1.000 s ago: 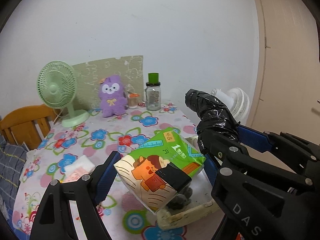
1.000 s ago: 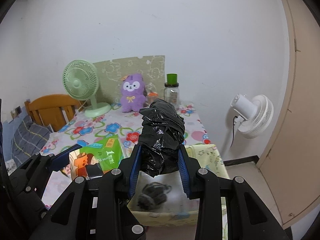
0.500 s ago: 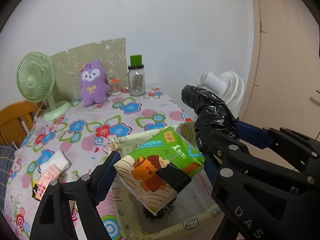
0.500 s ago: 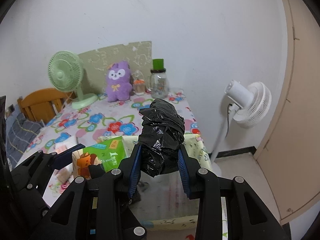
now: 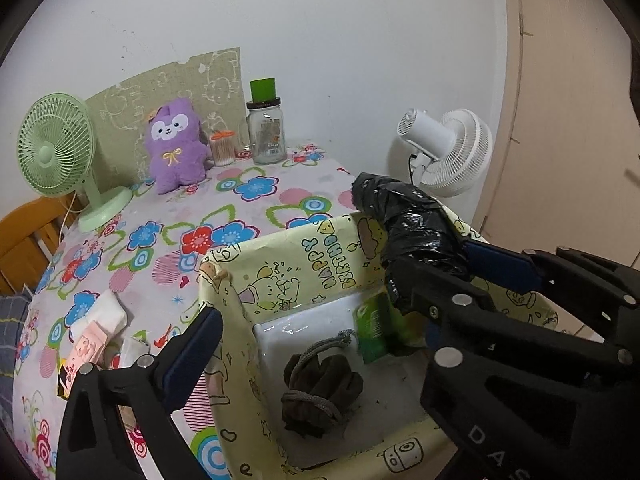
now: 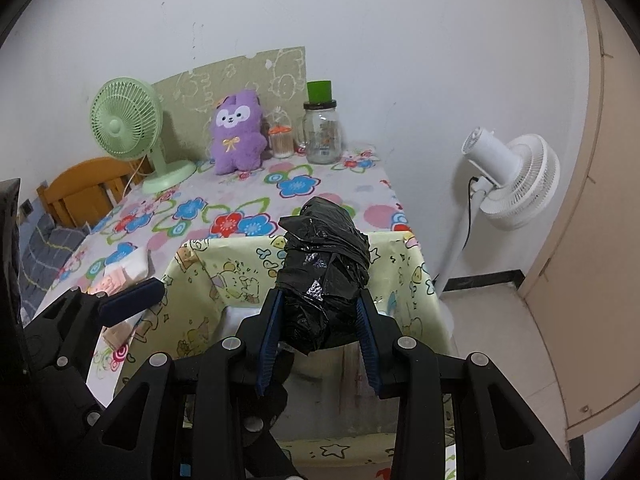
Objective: Organize soft objects
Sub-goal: 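Lower the black bag into the fabric box and open the right gripper, then withdraw the right gripper up out of the fabric box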
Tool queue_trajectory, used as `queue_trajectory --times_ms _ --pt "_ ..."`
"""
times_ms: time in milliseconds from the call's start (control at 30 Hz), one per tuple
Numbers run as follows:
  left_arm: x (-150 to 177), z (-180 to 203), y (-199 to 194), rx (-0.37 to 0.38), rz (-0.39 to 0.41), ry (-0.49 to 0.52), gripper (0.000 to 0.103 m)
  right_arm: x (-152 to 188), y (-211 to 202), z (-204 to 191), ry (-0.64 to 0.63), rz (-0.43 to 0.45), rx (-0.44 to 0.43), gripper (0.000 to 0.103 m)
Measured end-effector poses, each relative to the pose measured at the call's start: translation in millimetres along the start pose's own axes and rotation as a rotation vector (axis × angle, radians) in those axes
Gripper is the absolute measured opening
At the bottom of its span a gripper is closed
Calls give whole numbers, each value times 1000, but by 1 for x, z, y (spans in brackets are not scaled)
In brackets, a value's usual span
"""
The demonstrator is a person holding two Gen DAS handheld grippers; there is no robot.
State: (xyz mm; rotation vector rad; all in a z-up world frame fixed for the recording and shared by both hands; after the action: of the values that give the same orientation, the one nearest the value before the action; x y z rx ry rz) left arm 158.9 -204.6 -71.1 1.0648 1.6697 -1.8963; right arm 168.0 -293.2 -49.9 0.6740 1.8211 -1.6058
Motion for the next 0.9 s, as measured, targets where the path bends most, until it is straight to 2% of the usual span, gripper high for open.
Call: queue_trajectory --times_ms 133,200,267,333,667,900 --pt "2 2 0 1 -6 20 102 1 5 1 8 -23 4 46" --pt "2 2 0 6 -8 26 102 2 5 1 17 -29 16 55" --pt "2 2 -1 7 -5 26 102 2 3 1 27 -24 19 68" --pt "1 3 -3 10 1 26 102 3 0 0 29 -15 22 73" --pt "1 -2 -24 14 35 26 102 1 -20 -8 37 23 46 83" --pt "0 -11 -43 10 65 22 102 -2 -37 -20 35 59 53 86"
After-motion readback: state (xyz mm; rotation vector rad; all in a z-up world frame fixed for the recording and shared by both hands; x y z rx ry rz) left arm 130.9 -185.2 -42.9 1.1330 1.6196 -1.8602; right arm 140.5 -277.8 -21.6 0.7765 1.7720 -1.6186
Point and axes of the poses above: each gripper's, at about its wrist camera, not at the fingertips, and y roughly the way its jaws point, z to its right, x to its underside, the point moved 2 cm from there along y, roughly the way its jaws point, and after that the axes turned 2 degrees about -y, right-handed, at the moved point
